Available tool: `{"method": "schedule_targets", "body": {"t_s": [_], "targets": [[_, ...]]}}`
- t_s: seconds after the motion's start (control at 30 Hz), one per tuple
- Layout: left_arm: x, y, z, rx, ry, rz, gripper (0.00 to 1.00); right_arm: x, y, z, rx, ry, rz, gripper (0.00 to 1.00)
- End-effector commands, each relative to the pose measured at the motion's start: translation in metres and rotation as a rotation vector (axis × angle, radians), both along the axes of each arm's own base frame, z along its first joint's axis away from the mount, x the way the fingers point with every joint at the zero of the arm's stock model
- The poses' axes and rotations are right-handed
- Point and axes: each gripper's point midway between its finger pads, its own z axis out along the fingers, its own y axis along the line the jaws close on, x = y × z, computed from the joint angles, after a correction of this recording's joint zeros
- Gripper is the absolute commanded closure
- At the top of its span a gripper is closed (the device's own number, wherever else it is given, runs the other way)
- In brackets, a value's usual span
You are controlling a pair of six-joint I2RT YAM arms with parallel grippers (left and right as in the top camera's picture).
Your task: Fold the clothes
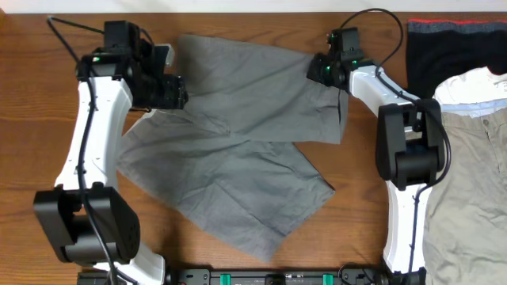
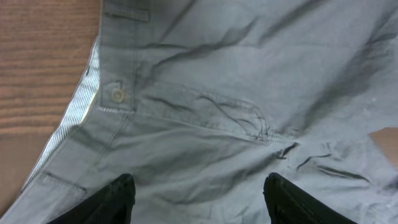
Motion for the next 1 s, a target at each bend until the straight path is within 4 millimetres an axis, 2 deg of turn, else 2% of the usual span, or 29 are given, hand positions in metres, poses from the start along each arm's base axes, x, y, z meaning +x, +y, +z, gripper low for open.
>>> {"method": "schedule_targets", "body": {"t_s": [0.0, 0.03, 0.1, 0.17, 0.23, 0.3, 0.37, 0.4, 0.5, 0.57, 0.7, 0.73, 0.8, 0.87, 0.97], "targets": [[0.004, 0.005, -0.013, 0.033, 0.021, -0.013, 0.31, 0.006, 0.020, 0.018, 0.061, -0.031, 0.150, 0.96], [0.005, 0.005, -0.016, 0.033, 0.025, -0.012, 0.31, 0.007, 0.022, 0.028, 0.067, -0.038, 0.185, 0.91], [0.008, 0.009, -0.024, 0.052, 0.034, -0.007, 0.30, 0.003, 0.024, 0.051, 0.073, -0.040, 0.255, 0.73], [0.011, 0.011, -0.034, 0.061, 0.049, -0.005, 0.27, -0.005, 0.023, 0.074, 0.064, -0.028, 0.308, 0.65], [0.014, 0.011, -0.044, 0.059, 0.065, -0.005, 0.27, -0.018, 0.020, 0.094, 0.040, -0.006, 0.342, 0.65], [0.015, 0.010, -0.055, 0.058, 0.090, -0.007, 0.28, -0.038, 0.018, 0.112, 0.029, 0.033, 0.366, 0.71], [0.016, 0.010, -0.067, 0.057, 0.114, -0.008, 0.44, -0.062, 0.016, 0.119, 0.013, 0.112, 0.366, 0.77], [0.017, 0.010, -0.074, 0.057, 0.127, -0.009, 0.47, -0.077, 0.015, 0.120, 0.002, 0.162, 0.369, 0.77], [0.019, 0.011, -0.092, 0.056, 0.154, -0.009, 0.52, -0.115, 0.013, 0.109, -0.062, 0.323, 0.372, 0.78], [0.021, 0.011, -0.104, 0.060, 0.172, -0.008, 0.56, -0.140, 0.010, 0.093, -0.130, 0.433, 0.361, 0.80], [0.020, 0.022, -0.128, 0.116, 0.218, 0.015, 0.74, -0.179, 0.013, 0.057, -0.200, 0.589, 0.343, 0.85], [0.019, 0.028, -0.134, 0.147, 0.236, 0.047, 0.80, -0.189, 0.016, 0.048, -0.204, 0.621, 0.344, 0.86], [0.016, 0.054, -0.145, 0.267, 0.274, 0.194, 0.94, -0.207, 0.020, 0.033, -0.217, 0.669, 0.366, 0.86], [0.012, 0.083, -0.148, 0.390, 0.289, 0.369, 0.94, -0.223, 0.031, 0.021, -0.212, 0.680, 0.465, 0.85], [0.013, 0.094, -0.148, 0.405, 0.285, 0.439, 0.94, -0.245, 0.050, 0.015, -0.180, 0.656, 0.677, 0.84]]}}
